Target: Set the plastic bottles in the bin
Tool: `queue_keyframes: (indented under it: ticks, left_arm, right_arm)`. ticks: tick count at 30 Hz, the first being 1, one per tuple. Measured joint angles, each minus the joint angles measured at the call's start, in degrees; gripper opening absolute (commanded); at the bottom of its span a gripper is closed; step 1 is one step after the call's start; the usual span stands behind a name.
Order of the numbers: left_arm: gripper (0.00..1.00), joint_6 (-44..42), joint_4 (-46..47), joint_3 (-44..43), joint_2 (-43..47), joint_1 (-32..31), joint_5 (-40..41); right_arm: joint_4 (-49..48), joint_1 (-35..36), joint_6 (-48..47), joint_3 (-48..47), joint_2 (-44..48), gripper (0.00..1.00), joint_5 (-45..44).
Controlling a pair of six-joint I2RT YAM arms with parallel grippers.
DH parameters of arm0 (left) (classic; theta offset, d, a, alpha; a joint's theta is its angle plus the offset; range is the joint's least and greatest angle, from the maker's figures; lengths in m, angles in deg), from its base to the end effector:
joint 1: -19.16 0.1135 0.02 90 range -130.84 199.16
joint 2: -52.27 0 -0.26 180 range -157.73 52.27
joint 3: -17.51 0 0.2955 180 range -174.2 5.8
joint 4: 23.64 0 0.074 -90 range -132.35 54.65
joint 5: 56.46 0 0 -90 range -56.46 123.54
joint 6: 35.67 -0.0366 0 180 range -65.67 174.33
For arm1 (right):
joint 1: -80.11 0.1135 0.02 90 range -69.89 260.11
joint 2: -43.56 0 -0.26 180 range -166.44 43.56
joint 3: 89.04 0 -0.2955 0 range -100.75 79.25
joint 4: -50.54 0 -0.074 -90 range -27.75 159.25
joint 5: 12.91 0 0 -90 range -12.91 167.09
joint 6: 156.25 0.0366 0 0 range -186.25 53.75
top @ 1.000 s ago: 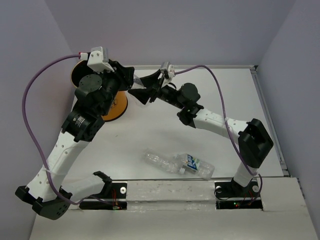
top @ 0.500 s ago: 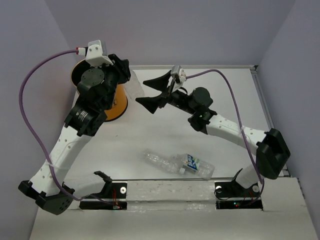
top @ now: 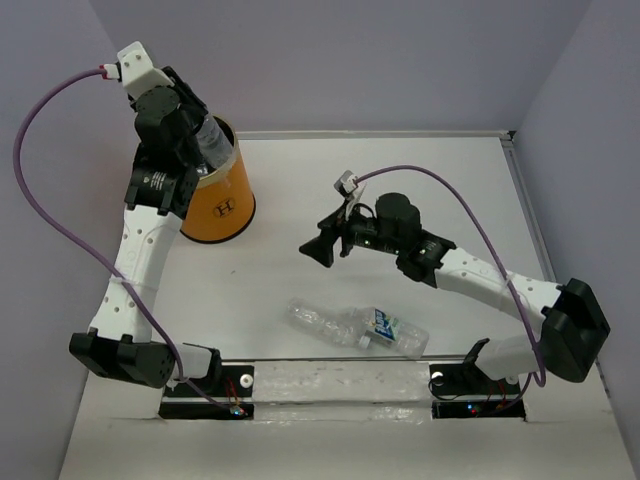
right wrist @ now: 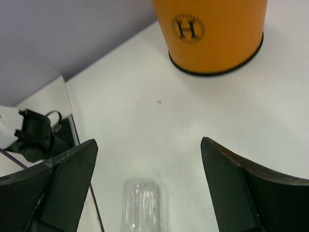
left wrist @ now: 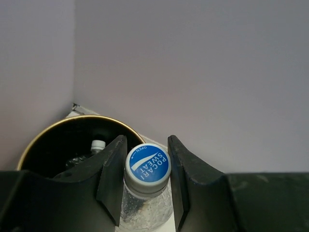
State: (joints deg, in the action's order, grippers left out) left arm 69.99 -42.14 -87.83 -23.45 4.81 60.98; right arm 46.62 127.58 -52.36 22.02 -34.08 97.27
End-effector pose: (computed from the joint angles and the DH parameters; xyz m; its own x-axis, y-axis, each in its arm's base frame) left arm 0.3115 -0.0623 0.5321 0.2388 -0.3084 -0.9208 -0.1596 0.9229 -0.3504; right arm 0.2370 0.2771 0.3137 -0.2765 0.0319 -0.9605 -0.8835 0.3847 0.2671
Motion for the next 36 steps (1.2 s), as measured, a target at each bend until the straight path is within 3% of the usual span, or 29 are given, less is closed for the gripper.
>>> queue_keyframes:
  ticks: [6,13,15,16,17,21,22,27,30,33,36]
  left_arm:
    - [0.00,-0.74,2.80,1.90,-0.24,4.35,3.80]
    - [0.00,-3.69,9.49,10.19,-0.74,6.62,8.90]
    - [0.06,-4.57,11.47,11.82,-1.84,6.95,10.08]
    - [0.14,-4.94,12.07,12.24,-2.47,6.97,10.45]
    - [0.34,-5.20,12.63,12.70,-3.21,7.04,10.82]
    - [0.94,-5.49,13.33,14.43,-4.24,7.06,10.25]
    - [0.98,-5.68,13.18,14.88,-4.20,7.06,9.75]
    - [0.99,-2.97,12.26,17.22,-1.27,7.04,5.79]
    - [0.99,-1.25,11.13,20.79,4.26,6.58,2.45]
    - [0.99,0.59,9.81,23.98,11.82,4.81,-1.55]
    - [0.99,1.70,8.46,24.76,17.03,2.89,-5.33]
  right_arm:
    - [11.52,2.25,-2.32,1.53,-2.25,0.95,-1.62]
    - [19.71,8.85,-5.38,1.53,-7.76,0.98,-5.70]
    - [21.16,10.29,-6.01,1.31,-8.61,0.98,-6.80]
    - [22.23,11.47,-6.49,0.57,-9.75,0.98,-7.52]
    - [22.71,12.09,-6.78,-0.09,-10.54,0.98,-8.02]
    - [24.90,14.53,-7.96,-4.02,-16.28,0.98,-9.94]
    - [25.73,15.26,-8.26,-5.66,-18.40,0.98,-10.82]
    - [28.30,17.14,-9.25,-9.99,-25.90,0.94,-13.44]
    - [29.83,17.97,-9.20,-11.87,-29.00,0.84,-14.84]
    - [31.06,18.27,-8.98,-13.66,-30.93,0.58,-15.78]
    - [31.80,18.27,-8.81,-16.20,-32.52,0.49,-16.81]
